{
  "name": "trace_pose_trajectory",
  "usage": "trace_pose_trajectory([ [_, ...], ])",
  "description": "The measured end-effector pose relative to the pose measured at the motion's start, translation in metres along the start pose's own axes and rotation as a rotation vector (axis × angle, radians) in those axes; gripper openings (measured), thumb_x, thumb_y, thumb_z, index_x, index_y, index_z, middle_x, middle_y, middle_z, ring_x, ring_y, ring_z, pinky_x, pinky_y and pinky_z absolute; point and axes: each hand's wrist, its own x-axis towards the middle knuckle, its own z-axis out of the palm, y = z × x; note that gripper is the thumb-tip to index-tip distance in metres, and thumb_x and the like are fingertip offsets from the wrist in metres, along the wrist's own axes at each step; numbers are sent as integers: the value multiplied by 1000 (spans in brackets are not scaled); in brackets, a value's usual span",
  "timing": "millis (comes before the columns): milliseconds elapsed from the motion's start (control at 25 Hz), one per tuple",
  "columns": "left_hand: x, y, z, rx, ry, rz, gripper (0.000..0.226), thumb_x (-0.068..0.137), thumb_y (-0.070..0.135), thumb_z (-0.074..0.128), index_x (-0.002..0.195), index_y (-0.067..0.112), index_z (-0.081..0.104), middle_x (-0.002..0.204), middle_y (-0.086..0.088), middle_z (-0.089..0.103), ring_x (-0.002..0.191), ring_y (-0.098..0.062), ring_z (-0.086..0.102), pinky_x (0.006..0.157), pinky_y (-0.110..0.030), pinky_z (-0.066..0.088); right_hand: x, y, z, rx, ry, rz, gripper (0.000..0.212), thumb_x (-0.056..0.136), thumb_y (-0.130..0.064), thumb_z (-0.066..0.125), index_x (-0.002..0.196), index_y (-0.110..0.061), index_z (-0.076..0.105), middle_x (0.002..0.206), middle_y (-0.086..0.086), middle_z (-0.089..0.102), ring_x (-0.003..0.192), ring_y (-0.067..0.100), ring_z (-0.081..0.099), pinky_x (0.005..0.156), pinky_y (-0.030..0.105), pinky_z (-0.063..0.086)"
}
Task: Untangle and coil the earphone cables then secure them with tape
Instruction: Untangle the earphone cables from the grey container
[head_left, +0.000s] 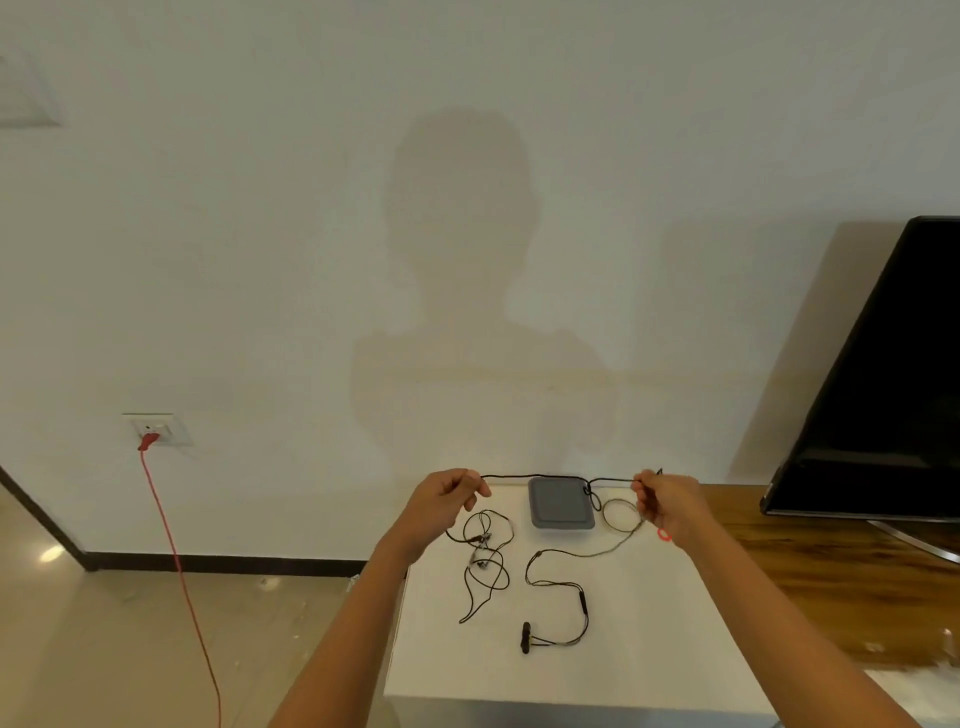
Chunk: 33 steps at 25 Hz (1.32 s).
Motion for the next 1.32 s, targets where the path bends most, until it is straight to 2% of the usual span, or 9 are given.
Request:
trace_pose_trajectory([
  [120,-4,20,3,77,-46,8,36,100,33,44,74,24,67,62,10,50,48,0,38,55,-19,32,-11,24,20,-701,105,-194,45,91,-23,58,122,7,49,111,22,63,94,33,63,83,42,52],
  [200,-5,32,14,72,-81,18,36,99,34,45,73,24,67,60,11,51,49,-3,37,52,-17,31,-42,22,45,-733,-89,-588,45,94,-28,56,132,-5,46,133,8,51,122,24,50,102,39,40],
  [280,-4,42,21,38,-85,14,36,99,34,45,72,23,66,58,11,51,50,-5,35,50,-15,31,-79,12,67,-515,-573,-663,30,98,-28,48,121,-11,56,122,-3,60,114,9,55,102,27,42],
  [360,-5,48,21,-54,-70,-14,36,99,32,46,70,20,64,56,9,50,48,-6,33,46,-16,27,-94,6,76,-329,-834,-547,25,99,-21,45,100,-2,61,93,9,67,87,14,67,90,27,51],
  [520,-8,59,1,-264,4,-96,32,98,28,49,70,18,61,54,9,45,43,-5,25,44,-18,19,-95,6,68,-245,-802,-432,19,96,-15,52,85,-6,65,62,5,54,50,14,54,71,33,57],
  [680,-7,71,-44,-668,197,-146,29,99,25,49,71,20,56,54,10,43,36,-2,22,35,-15,17,-91,8,51,-223,-737,-402,20,95,-13,52,83,-5,67,60,2,52,50,11,45,53,19,47],
  [960,-11,64,-88,-1047,378,-107,22,100,24,47,80,18,56,53,13,58,32,-5,24,32,-15,18,-73,9,31,-293,-707,-421,20,94,-19,56,93,-3,69,56,-2,36,48,9,25,45,19,23],
  [1120,-12,60,-101,-1096,433,-81,24,101,26,45,80,20,55,55,13,62,31,-5,25,32,-14,18,-67,11,24,-298,-568,-536,17,92,-12,58,90,-3,72,66,1,62,51,8,38,48,18,32],
  [1320,-14,55,-113,-1131,503,-96,23,101,26,44,81,21,55,57,12,65,30,-5,26,32,-13,19,-59,15,15,-321,-420,-633,10,81,-1,69,83,-11,74,78,5,73,72,10,67,68,18,54],
])
